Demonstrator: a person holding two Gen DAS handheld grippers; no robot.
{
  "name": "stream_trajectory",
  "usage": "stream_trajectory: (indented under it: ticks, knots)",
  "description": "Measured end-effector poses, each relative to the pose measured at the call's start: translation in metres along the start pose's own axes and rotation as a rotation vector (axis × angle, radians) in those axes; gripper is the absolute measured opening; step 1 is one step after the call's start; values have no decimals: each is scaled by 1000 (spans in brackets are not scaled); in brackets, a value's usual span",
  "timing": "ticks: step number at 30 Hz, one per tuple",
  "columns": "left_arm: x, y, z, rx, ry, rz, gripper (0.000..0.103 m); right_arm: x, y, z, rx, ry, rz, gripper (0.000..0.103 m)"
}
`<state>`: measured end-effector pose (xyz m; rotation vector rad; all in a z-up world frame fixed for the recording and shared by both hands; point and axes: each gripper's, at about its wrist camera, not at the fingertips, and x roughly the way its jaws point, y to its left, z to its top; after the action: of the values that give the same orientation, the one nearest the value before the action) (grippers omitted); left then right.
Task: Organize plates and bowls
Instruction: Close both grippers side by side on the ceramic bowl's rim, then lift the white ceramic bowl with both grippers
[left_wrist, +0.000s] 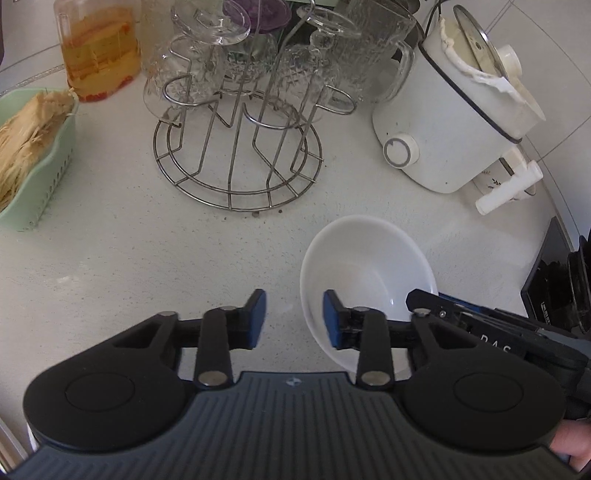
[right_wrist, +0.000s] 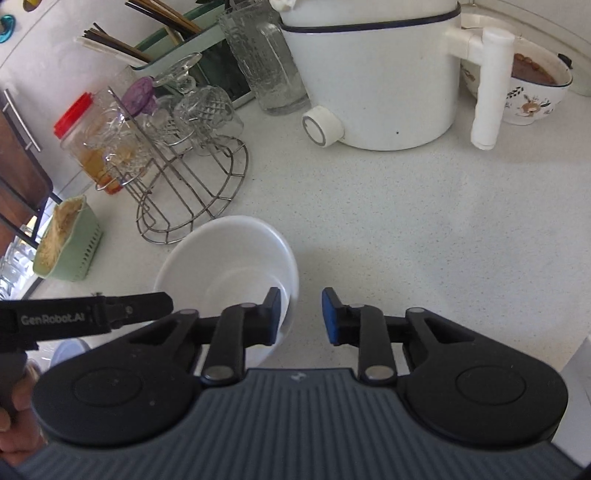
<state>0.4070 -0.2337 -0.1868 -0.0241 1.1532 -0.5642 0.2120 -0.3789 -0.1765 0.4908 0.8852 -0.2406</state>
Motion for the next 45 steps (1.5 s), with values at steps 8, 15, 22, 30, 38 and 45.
stream_trajectory:
  ticks: [8, 15, 22, 30, 38, 45]
  knots:
    - [0, -8, 4, 8, 10, -24, 21, -4, 2, 3, 12, -22, 34, 15]
    - [-10, -11, 4, 28, 12, -36, 21, -17, 3, 0, 37, -34, 36, 15]
    - [-33, -13, 5, 34, 3, -56, 21, -41, 10, -1, 59, -65, 43, 15]
    - [-67, -18, 12, 82, -21, -96, 21, -74, 24, 5, 71, -134, 44, 15]
    - [-104, -22, 23, 130, -71, -120, 21, -104, 43, 9, 88, -205, 52, 17]
    - [-130, -10, 21, 135, -86, -132, 21, -119, 59, 6, 90, -237, 69, 17]
